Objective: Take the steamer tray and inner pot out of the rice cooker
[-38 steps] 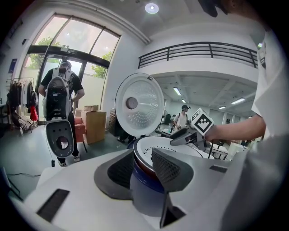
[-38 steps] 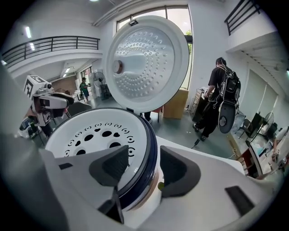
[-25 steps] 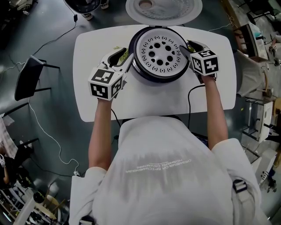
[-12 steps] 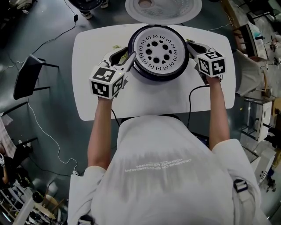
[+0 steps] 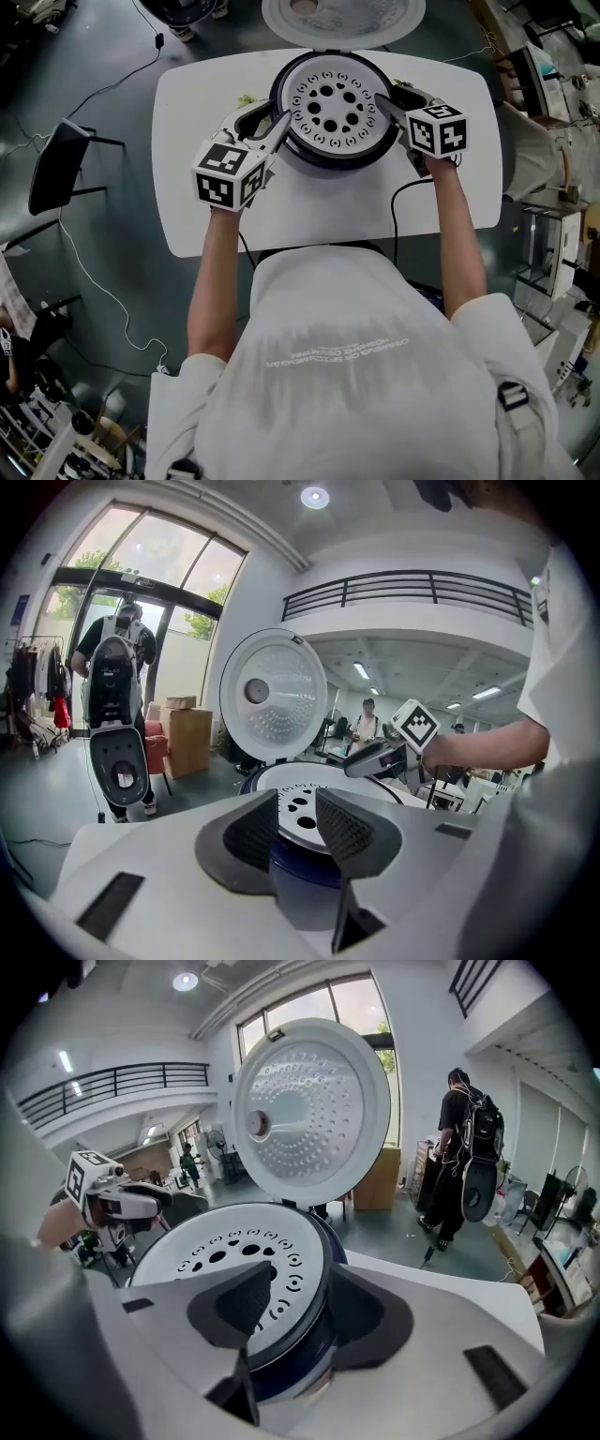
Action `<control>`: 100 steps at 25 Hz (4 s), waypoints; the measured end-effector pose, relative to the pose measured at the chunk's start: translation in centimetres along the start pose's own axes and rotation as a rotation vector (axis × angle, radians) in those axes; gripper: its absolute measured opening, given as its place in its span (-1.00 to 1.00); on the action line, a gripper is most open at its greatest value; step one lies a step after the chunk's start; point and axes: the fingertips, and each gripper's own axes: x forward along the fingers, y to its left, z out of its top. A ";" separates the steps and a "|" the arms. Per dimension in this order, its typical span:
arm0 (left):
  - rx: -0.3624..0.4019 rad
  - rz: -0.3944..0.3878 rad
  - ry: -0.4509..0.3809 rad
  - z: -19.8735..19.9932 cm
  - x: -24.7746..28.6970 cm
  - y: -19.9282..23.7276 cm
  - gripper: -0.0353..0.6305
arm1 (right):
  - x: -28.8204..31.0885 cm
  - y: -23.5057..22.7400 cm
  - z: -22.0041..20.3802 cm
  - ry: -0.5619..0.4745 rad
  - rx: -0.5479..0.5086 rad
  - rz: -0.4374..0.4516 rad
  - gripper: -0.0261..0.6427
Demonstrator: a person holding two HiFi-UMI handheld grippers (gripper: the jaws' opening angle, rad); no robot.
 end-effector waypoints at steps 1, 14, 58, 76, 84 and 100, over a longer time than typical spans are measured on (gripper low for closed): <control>0.001 0.000 0.000 -0.1 -0.1 0.0 -0.48 | 0.3 0.0 -0.2 0.007 -0.011 -0.017 -0.28; -0.006 0.007 0.005 -1.0 -0.7 -0.1 -0.48 | 1.6 -0.7 -1.7 0.116 -0.246 -0.195 -0.18; 0.020 -0.055 -0.014 0.0 -0.7 -2.0 -0.48 | -3.3 1.5 1.0 0.084 -0.228 -0.102 -0.64; 0.025 -0.080 0.019 -1.0 1.0 -3.2 -0.48 | -2.5 0.6 -1.7 0.085 -0.097 -0.072 -0.31; 0.041 -0.067 0.009 -0.9 -0.2 -1.4 -0.48 | 0.6 0.4 -1.6 0.231 -0.078 -0.097 -0.11; 0.018 -0.159 -0.004 -0.6 0.2 1.0 -0.48 | 0.7 -1.2 -1.2 0.448 -0.309 -0.274 -0.43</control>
